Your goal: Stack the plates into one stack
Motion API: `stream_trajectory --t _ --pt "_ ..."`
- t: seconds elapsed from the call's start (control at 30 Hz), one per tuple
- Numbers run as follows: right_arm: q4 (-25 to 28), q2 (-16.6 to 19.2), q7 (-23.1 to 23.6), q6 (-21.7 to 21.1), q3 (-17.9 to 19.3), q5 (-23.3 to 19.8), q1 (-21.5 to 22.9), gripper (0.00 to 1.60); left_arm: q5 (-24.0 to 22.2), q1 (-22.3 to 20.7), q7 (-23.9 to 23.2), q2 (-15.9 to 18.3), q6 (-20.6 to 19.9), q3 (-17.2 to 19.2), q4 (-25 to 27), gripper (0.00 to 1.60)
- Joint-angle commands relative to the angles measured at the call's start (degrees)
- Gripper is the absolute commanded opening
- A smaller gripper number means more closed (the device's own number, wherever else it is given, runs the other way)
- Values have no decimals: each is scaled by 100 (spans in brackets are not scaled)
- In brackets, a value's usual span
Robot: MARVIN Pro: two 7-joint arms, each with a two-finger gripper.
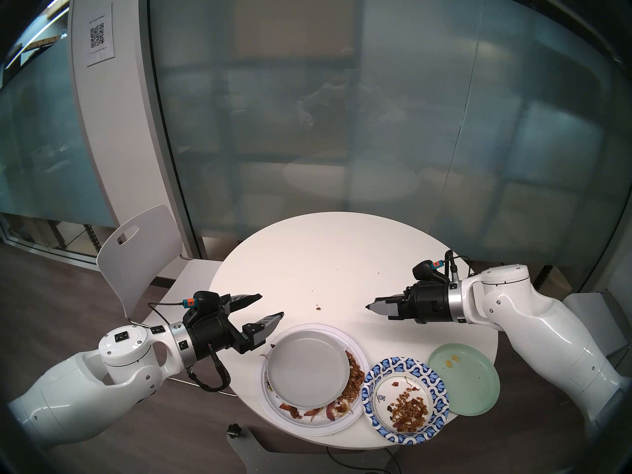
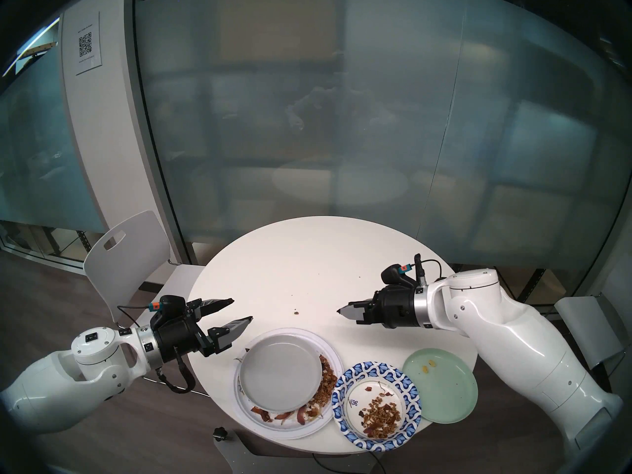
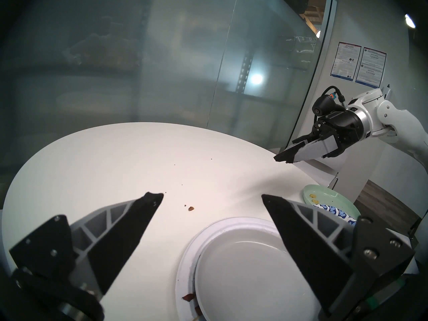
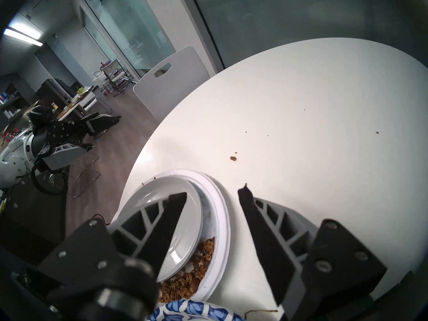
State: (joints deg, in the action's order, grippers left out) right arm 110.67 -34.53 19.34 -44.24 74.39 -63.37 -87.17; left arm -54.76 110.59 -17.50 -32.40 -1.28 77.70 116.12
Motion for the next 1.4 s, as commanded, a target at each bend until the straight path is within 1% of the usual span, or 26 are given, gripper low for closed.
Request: stream_trajectory --t 0.0,0.07,0.13,0.2,0.23,0.3,0.53,0.7,0.77,0.83,0.9,0.97,1.0,1.03,1.1,1.17,1.23,1.27,1.33,1.37 --pt "282 563 -197 200 570 -344 -686 113 -1 -34 -8 -11 34 26 88 160" --pt "290 599 -218 206 618 -370 -732 114 -1 -35 -9 -10 34 25 87 160" --pt "339 683 -282 230 795 -444 -924 114 -2 -37 -9 -10 33 22 85 160" --pt "332 754 -343 210 873 -486 -1033 114 -2 -40 -9 -9 32 20 83 160" --pt "345 798 -410 212 1014 -553 -1238 115 -3 -43 -9 -8 31 16 81 160" --pt "323 823 -438 186 1020 -555 -1295 115 -3 -44 -9 -8 30 15 79 160" --pt "315 906 -627 169 1286 -681 -1844 114 -6 -54 -9 -4 27 3 72 160" --pt "351 942 -773 218 1587 -755 -2271 115 -8 -61 -8 -2 26 -5 68 160" --pt "351 930 -819 230 1663 -776 -2348 114 -8 -63 -8 -1 25 -7 67 160" --pt "390 920 -857 257 1803 -808 -2528 114 -9 -65 -8 0 25 -9 67 160" --pt "468 888 -896 305 1962 -838 -2688 117 -10 -67 -8 1 26 -11 67 160" --pt "574 834 -933 375 2134 -862 -2816 139 -11 -69 -7 2 28 -13 68 160" --pt "643 821 -947 403 2220 -869 -2897 139 -11 -70 -7 2 29 -14 70 160" --pt "718 752 -1005 446 2413 -892 -3092 160 -12 -72 -7 3 29 -16 70 160" --pt "743 715 -1028 454 2470 -897 -3133 160 -13 -73 -7 4 30 -16 70 160" --pt "833 611 -1088 491 2688 -909 -3342 160 -14 -74 -6 5 31 -17 71 160" --pt "896 504 -1138 507 2831 -912 -3450 160 -14 -75 -6 6 31 -18 72 160" --pt "958 445 -1169 536 2976 -914 -3611 160 -15 -75 -6 6 32 -19 72 160" --pt "1045 325 -1203 498 3059 -883 -3671 160 -16 -75 -5 8 34 -18 74 160" --pt "1110 235 -1249 538 3177 -860 -3796 160 -16 -75 -4 8 35 -18 75 160"
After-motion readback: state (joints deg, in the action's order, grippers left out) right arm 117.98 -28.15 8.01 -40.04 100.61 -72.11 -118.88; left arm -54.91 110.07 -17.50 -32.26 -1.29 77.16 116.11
